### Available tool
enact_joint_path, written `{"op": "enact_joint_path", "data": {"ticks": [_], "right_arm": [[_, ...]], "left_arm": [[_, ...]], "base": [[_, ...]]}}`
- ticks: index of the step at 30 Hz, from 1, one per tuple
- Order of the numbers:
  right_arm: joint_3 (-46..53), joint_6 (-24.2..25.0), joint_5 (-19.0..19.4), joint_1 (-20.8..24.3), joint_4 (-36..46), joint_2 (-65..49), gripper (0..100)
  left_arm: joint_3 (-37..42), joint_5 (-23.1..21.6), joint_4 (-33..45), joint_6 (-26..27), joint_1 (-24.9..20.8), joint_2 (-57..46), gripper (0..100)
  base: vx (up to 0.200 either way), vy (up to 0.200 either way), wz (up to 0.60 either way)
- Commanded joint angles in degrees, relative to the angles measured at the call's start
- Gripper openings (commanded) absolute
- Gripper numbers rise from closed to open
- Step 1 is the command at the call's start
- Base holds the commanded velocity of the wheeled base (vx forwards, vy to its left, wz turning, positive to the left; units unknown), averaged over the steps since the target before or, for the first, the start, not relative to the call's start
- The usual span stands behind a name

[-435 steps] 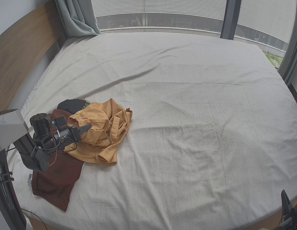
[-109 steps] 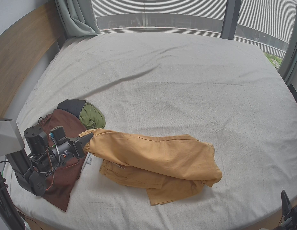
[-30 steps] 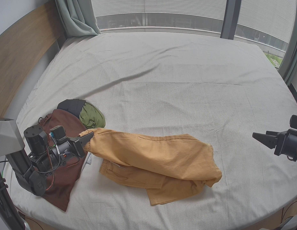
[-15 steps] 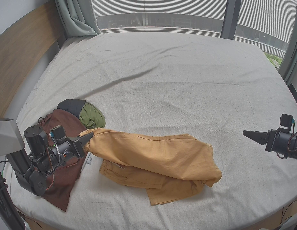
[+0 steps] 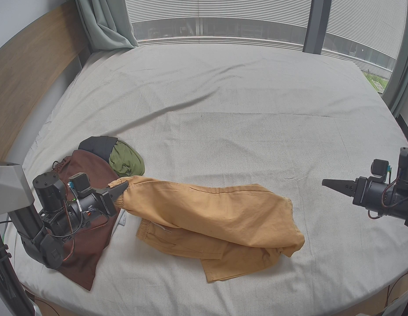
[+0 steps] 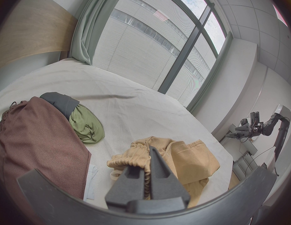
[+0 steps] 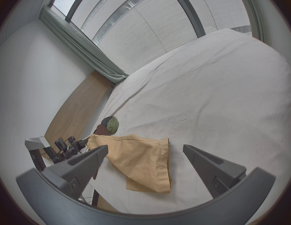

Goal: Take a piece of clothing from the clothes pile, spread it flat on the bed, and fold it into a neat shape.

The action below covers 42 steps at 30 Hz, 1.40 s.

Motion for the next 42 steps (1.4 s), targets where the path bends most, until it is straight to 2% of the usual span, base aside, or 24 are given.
{"op": "enact_joint_path", "data": {"ticks": [1,13,19,31,37,42], "right_arm": [[-0.2,1.1,1.2,0.2,-1.1,3.1,100],[0.2,3.3,2.1,0.4,-7.7,11.4,100],[0.6,5.6,2.1,2.4,-9.9,14.1,100],[0.2,13.5,2.1,3.7,-24.0,26.3,100],[0.7,14.5,1.7,6.8,-28.6,32.0,100],[0.2,15.7,1.5,7.0,-33.2,35.9,100]], "left_arm": [[-0.2,0.0,0.0,0.0,0.0,0.1,0],[-0.2,0.0,0.0,-0.1,-0.1,0.1,0],[-0.3,0.0,0.0,-0.1,-0.1,0.1,0],[-0.2,0.0,0.0,-0.1,-0.1,0.2,0],[-0.2,0.0,0.0,0.0,-0.1,0.2,0],[-0.1,0.0,0.0,0.0,-0.2,0.2,0]], "base": [[0.000,0.000,0.00],[0.000,0.000,0.00],[0.000,0.000,0.00],[0.000,0.000,0.00],[0.000,0.000,0.00],[0.000,0.000,0.00]]}}
